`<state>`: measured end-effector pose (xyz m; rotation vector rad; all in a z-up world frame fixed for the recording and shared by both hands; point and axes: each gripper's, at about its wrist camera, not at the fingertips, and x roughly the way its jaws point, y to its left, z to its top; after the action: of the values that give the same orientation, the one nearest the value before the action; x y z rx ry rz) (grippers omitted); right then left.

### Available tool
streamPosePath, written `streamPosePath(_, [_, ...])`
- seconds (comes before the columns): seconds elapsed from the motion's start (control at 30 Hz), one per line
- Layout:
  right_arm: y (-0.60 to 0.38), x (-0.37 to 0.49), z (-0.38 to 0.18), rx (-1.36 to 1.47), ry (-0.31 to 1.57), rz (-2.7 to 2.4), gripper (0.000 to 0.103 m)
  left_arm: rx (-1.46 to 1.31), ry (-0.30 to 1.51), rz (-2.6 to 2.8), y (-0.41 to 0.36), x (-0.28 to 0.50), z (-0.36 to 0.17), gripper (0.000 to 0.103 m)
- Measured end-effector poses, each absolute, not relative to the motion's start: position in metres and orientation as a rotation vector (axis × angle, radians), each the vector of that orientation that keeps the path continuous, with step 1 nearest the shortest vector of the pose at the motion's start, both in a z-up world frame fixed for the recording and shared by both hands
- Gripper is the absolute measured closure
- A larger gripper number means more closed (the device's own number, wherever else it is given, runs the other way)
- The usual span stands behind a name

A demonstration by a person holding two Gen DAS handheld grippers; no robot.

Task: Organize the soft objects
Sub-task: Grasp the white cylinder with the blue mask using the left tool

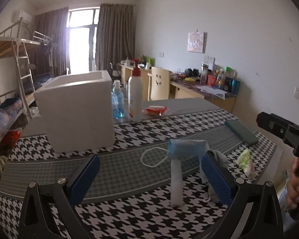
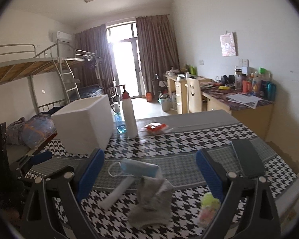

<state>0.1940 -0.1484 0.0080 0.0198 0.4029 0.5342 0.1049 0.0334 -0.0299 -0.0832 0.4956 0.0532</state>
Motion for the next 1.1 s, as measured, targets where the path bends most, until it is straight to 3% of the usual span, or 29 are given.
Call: streamPosePath(1.1, [-0.219, 0.198, -0.043, 0.081, 0.554, 0.338, 0.008, -0.042, 0.664, -0.015, -0.008, 0.150, -0.070, 0.001])
